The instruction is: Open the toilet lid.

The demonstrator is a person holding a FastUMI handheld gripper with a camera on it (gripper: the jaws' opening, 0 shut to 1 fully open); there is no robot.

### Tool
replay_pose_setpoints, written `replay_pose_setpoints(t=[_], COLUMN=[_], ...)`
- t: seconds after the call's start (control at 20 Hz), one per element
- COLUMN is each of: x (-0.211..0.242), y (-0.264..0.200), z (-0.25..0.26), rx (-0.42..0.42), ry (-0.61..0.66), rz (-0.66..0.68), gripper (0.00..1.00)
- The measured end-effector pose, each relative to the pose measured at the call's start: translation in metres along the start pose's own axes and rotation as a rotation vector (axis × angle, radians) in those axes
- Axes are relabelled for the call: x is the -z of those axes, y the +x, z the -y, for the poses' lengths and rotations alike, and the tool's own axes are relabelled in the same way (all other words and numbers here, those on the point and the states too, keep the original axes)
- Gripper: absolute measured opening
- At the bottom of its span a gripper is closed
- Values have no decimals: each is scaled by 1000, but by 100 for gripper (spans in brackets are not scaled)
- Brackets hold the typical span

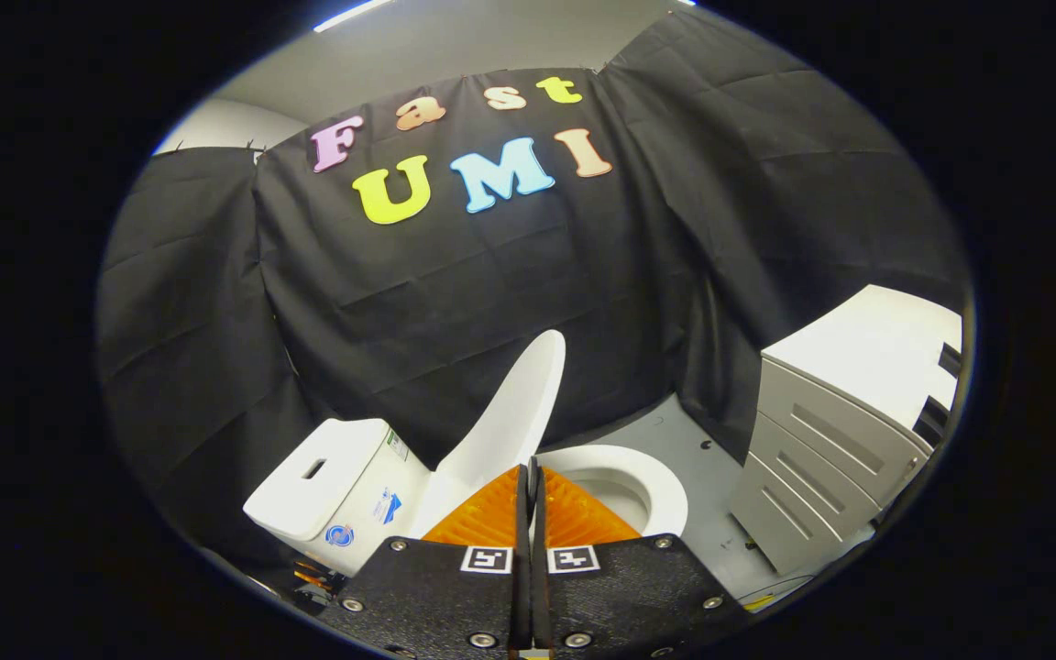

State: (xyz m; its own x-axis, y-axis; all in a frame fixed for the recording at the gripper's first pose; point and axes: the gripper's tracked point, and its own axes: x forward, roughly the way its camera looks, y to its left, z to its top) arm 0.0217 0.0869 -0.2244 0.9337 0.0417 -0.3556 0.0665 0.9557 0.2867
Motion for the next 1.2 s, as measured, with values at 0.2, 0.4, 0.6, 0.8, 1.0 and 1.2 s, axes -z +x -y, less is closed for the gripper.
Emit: replay_pose_setpoints(t=[0.2,0.4,0.6,0.8,1.0,1.2], x=[-14,-24,-33,-38,-41,-44], y=[-5,-6,-10,-12,-12,-12], z=[-27,-52,-79,-94,-100,-112], rx=[-3,43,28,5,4,5], ry=[-74,-161,-142,-81,-94,-137], rz=[56,75,99,106,121,127], gripper=[0,0,0,0,0,0])
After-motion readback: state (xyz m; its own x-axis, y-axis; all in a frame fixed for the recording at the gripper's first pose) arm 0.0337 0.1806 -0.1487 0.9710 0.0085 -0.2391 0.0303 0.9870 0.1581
